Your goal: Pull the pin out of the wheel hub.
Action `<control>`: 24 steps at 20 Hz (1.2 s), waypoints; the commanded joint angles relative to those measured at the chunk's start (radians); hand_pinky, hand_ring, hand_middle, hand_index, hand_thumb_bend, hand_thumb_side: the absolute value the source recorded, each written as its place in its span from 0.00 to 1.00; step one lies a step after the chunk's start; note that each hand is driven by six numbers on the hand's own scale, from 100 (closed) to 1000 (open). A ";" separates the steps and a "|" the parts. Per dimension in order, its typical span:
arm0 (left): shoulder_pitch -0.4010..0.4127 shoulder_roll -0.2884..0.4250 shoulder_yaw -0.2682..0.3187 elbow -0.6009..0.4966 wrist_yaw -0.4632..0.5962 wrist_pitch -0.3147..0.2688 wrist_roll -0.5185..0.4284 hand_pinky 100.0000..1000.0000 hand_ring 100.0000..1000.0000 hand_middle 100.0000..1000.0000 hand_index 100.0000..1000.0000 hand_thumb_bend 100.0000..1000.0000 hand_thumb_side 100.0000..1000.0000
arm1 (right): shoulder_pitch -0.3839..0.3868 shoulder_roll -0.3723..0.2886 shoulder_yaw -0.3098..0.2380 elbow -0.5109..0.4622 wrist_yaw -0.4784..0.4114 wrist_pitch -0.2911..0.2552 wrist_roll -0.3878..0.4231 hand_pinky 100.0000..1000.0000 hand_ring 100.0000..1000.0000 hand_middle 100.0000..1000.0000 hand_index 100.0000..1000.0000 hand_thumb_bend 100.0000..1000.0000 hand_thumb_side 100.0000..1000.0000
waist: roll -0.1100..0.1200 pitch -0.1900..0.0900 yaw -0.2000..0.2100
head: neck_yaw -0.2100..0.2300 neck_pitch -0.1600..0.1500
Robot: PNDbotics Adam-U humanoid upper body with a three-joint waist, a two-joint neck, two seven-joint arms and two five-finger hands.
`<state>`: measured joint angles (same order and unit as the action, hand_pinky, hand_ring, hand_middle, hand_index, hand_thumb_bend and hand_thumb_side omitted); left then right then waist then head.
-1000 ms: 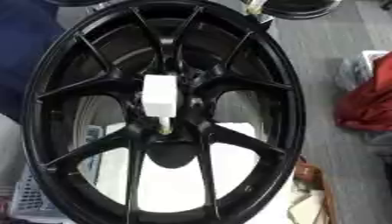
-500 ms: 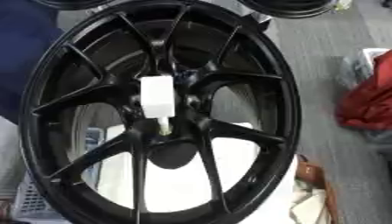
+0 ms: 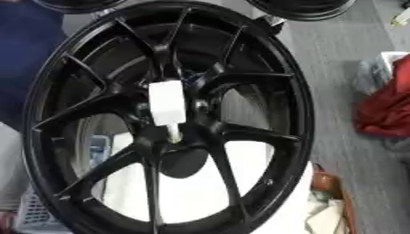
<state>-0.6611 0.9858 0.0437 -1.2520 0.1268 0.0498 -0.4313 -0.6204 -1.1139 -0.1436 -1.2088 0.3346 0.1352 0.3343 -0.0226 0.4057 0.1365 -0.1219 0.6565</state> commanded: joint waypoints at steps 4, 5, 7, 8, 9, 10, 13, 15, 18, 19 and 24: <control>-0.005 0.041 0.020 -0.006 0.004 -0.002 0.003 0.71 0.66 0.65 0.75 0.16 0.81 | -0.019 -0.038 -0.027 0.006 0.040 0.034 -0.009 0.86 0.89 0.87 0.85 0.28 0.11 | 0.002 -0.034 -0.004 | 0.000 -0.011; -0.005 0.041 0.019 -0.005 0.004 -0.002 0.003 0.71 0.67 0.65 0.75 0.16 0.81 | -0.020 -0.038 -0.027 0.005 0.041 0.036 -0.013 0.86 0.88 0.86 0.84 0.28 0.11 | 0.001 -0.035 -0.005 | 0.000 -0.011; -0.005 0.040 0.019 -0.004 0.004 -0.001 0.002 0.71 0.67 0.65 0.75 0.16 0.81 | -0.022 -0.035 -0.027 -0.003 0.041 0.037 -0.021 0.85 0.87 0.84 0.83 0.28 0.12 | 0.001 -0.036 -0.007 | -0.001 -0.011; -0.006 0.039 0.019 -0.003 0.005 -0.002 0.002 0.71 0.67 0.65 0.75 0.16 0.81 | -0.024 -0.034 -0.026 -0.010 0.038 0.036 -0.026 0.85 0.87 0.82 0.82 0.27 0.13 | 0.001 -0.036 -0.008 | -0.001 -0.011; -0.006 0.039 0.019 -0.003 0.005 -0.002 0.002 0.71 0.67 0.65 0.75 0.16 0.81 | -0.027 -0.031 -0.025 -0.021 0.030 0.032 -0.032 0.85 0.86 0.81 0.82 0.26 0.14 | 0.001 -0.037 -0.007 | -0.001 -0.010; -0.006 0.039 0.019 -0.003 0.006 -0.002 0.001 0.71 0.67 0.65 0.75 0.16 0.81 | -0.029 -0.029 -0.023 -0.033 0.020 0.028 -0.039 0.85 0.85 0.80 0.81 0.24 0.17 | 0.001 -0.037 -0.007 | -0.001 -0.011; -0.008 0.039 0.019 -0.003 0.007 -0.003 0.002 0.71 0.67 0.65 0.75 0.16 0.81 | -0.040 -0.022 -0.013 -0.082 -0.027 0.013 -0.059 0.85 0.84 0.77 0.80 0.18 0.22 | 0.001 -0.038 -0.005 | -0.002 -0.012; -0.009 0.038 0.019 -0.003 0.007 -0.003 0.001 0.71 0.67 0.65 0.75 0.16 0.81 | -0.049 -0.019 -0.003 -0.120 -0.051 0.005 -0.068 0.85 0.83 0.77 0.80 0.17 0.23 | 0.002 -0.039 -0.004 | -0.008 -0.011; -0.009 0.037 0.020 -0.001 0.008 -0.003 0.001 0.71 0.67 0.65 0.75 0.16 0.81 | -0.061 -0.014 0.012 -0.177 -0.067 -0.004 -0.066 0.85 0.83 0.76 0.79 0.16 0.23 | 0.001 -0.040 -0.004 | -0.029 -0.010; -0.009 0.037 0.020 0.000 0.010 -0.003 0.002 0.71 0.67 0.65 0.75 0.16 0.81 | -0.065 -0.013 0.015 -0.193 -0.072 -0.006 -0.062 0.85 0.83 0.76 0.79 0.16 0.23 | 0.001 -0.041 -0.003 | -0.033 -0.012; -0.011 0.037 0.020 0.002 0.012 -0.003 0.001 0.71 0.67 0.65 0.75 0.15 0.81 | -0.090 -0.003 0.037 -0.256 -0.085 -0.014 -0.042 0.84 0.81 0.74 0.79 0.15 0.23 | -0.001 -0.044 -0.002 | -0.035 -0.014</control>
<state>-0.6596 0.9858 0.0471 -1.2453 0.1337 0.0497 -0.4315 -0.6952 -1.0902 -0.1024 -1.4356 0.2580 0.1246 0.2869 -0.0263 0.3944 0.1326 -0.1531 0.6559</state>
